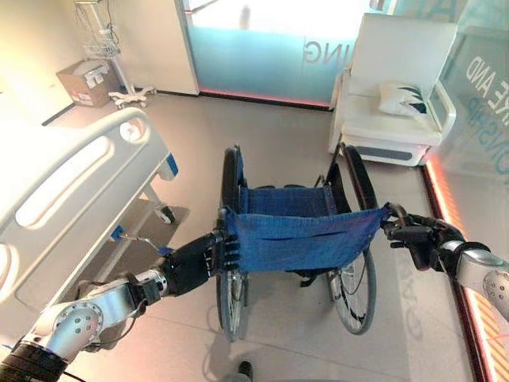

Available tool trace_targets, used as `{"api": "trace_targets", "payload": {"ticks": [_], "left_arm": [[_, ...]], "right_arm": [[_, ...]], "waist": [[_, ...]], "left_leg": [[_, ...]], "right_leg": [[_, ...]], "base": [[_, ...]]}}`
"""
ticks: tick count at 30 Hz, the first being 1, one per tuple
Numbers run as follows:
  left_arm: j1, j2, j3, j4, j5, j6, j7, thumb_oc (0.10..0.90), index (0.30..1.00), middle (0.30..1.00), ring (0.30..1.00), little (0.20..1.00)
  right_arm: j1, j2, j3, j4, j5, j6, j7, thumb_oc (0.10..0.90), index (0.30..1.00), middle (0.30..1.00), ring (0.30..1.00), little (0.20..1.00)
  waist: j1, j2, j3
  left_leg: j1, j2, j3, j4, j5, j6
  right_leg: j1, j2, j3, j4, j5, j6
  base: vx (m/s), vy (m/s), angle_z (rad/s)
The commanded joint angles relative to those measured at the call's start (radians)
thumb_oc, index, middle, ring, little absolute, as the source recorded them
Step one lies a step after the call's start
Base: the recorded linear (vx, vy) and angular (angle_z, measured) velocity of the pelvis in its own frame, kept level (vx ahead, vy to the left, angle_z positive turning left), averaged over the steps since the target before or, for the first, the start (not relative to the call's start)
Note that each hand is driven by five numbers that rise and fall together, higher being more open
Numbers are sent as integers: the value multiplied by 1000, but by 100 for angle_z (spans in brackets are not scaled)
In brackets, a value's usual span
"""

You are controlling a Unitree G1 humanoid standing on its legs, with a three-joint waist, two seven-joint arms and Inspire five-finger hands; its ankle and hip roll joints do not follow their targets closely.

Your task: Push the wheelchair next to the bed

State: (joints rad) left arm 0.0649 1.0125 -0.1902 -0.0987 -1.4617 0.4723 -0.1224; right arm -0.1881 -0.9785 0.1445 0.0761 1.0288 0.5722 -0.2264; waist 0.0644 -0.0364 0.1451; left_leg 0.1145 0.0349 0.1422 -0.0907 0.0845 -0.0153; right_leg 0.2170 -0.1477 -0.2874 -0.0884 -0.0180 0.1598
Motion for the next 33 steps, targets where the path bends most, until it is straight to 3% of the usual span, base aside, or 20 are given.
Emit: {"api": "trace_targets", "payload": {"ticks": [1,15,23,26,28,29,31,33], "left_arm": [[-233,-68,133,-202,-150,-237,-189,400,300,300,300,300],[-199,-105,149,-221,-128,-249,-154,400,300,300,300,300],[-156,-121,198,-245,-111,-280,-96,400,300,300,300,300],[-146,-138,227,-252,-110,-289,-73,400,300,300,300,300],[-145,-151,245,-256,-109,-287,-63,400,300,300,300,300],[-142,-165,263,-250,-97,-277,-62,400,300,300,300,300],[-145,-175,285,-243,-92,-261,-60,400,300,300,300,300],[-147,-178,305,-237,-102,-252,-54,400,300,300,300,300]], "right_arm": [[-65,-58,36,-79,66,-23,74,400,300,300,300,300],[-55,-51,57,-120,22,-34,146,400,300,300,300,300],[-78,-78,71,-164,-11,-23,187,400,300,300,300,300],[-111,-91,81,-170,-11,-16,198,400,300,300,300,300],[-130,-89,95,-169,-14,-19,199,400,300,300,300,300],[-138,-76,105,-165,-25,-25,203,400,300,300,300,300],[-144,-53,111,-166,-42,-28,197,400,300,300,300,300],[-143,-40,113,-173,-55,-31,200,400,300,300,300,300]], "waist": [[-22,45,-103],[-28,41,-96],[-19,34,-84],[-15,20,-72],[-8,13,-60],[1,3,-41],[10,-11,-13],[17,-14,6]], "left_leg": [[55,29,30,3,-95,-51],[66,52,27,3,-84,-62],[71,92,14,37,-56,-95],[29,116,12,169,-62,-112],[-13,136,4,289,-24,-117],[-73,150,-14,420,9,-113],[-143,150,-11,559,29,-98],[-192,116,-28,601,28,-81]], "right_leg": [[-27,27,-33,17,7,-34],[-24,55,-24,10,1,-49],[-31,84,-21,37,-17,-76],[-46,87,-19,66,-26,-94],[-55,98,-12,87,-35,-114],[-56,113,-1,113,-42,-135],[-51,129,14,146,-49,-157],[-45,139,35,166,-55,-163]], "base": [[4,-35,0],[5,-72,-2],[12,-146,-5],[-12,-163,-11],[-12,-205,-12],[4,-248,-21],[38,-229,-29],[74,-85,-16]]}}
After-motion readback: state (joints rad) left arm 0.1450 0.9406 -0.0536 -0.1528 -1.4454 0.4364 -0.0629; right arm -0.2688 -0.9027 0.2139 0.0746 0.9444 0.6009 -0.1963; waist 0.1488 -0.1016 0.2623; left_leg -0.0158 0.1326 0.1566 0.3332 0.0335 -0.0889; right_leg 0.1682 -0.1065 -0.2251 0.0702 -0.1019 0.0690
